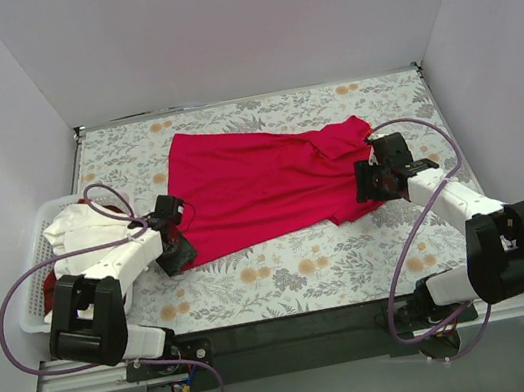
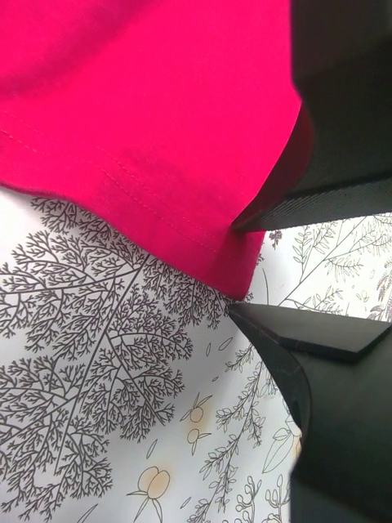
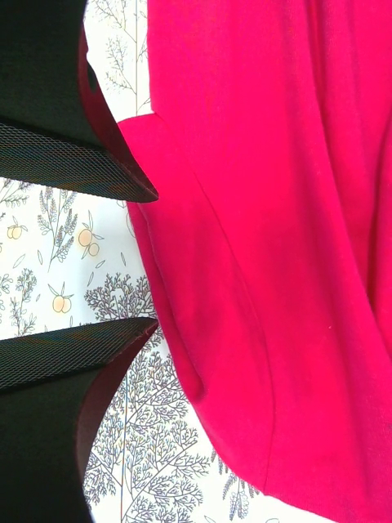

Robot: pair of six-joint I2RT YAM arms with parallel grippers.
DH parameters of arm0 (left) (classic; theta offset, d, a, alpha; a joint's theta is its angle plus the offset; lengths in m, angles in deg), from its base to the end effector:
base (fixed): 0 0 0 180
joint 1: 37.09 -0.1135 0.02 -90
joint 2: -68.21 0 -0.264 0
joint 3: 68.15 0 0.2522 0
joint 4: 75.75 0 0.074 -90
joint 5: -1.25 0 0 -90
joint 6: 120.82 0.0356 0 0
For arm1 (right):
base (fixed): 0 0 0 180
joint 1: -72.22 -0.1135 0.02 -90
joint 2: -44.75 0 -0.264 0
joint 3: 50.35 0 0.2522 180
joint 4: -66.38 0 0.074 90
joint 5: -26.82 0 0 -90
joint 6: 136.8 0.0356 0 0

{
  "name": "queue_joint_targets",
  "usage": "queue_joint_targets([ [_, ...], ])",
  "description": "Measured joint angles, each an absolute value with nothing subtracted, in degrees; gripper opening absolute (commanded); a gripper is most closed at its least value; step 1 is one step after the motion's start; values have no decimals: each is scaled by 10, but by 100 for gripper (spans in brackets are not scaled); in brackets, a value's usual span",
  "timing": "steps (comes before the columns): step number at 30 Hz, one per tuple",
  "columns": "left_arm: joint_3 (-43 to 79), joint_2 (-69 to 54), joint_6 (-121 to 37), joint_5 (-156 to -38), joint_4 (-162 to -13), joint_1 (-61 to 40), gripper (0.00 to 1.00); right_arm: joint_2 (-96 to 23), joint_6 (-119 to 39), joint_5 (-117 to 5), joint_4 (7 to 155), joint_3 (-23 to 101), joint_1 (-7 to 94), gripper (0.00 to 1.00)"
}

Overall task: Fold and stack the t-shirts
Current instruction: Flatten the tshirt out

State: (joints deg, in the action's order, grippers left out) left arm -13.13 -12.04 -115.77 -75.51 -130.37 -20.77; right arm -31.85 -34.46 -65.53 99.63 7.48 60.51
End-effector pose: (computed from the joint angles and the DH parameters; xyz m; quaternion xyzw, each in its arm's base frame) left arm 0.2159 -0.0547 0.1592 -0.5662 0.8115 0.0049 0.1445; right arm 0.2598 0.0524 0.2028 0.0119 0.9453 0.0488 0.3222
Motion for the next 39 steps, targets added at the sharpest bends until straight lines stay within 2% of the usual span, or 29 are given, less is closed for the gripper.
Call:
queue_joint_targets([
  [6,-133,-120,-1157,-753,-1302,-208,30,-318,-346,-655,996,75,605,65],
  [9,-134,-120,-1157,-753,-1299,-208,20,-318,-346,-655,996,75,605,65],
  [11,-134,-120,-1157,-753,-1297,-208,10,-318,-346,-656,996,74,605,65],
  [12,-134,-120,-1157,-753,-1296,-208,8,-318,-346,-656,996,73,605,65],
  [13,-134,-120,-1155,-753,-1294,-208,1,-318,-346,-656,994,70,605,65],
  [22,-130,-118,-1141,-754,-1296,-208,0,-317,-329,-691,1000,47,608,63],
  [27,-113,-118,-1123,-754,-1288,-208,0,-306,-311,-704,1007,35,642,61],
  [33,-104,-120,-1105,-755,-1254,-208,0,-301,-289,-672,993,17,682,52],
  [39,-104,-122,-1094,-758,-1231,-208,0,-311,-269,-647,965,10,684,52],
])
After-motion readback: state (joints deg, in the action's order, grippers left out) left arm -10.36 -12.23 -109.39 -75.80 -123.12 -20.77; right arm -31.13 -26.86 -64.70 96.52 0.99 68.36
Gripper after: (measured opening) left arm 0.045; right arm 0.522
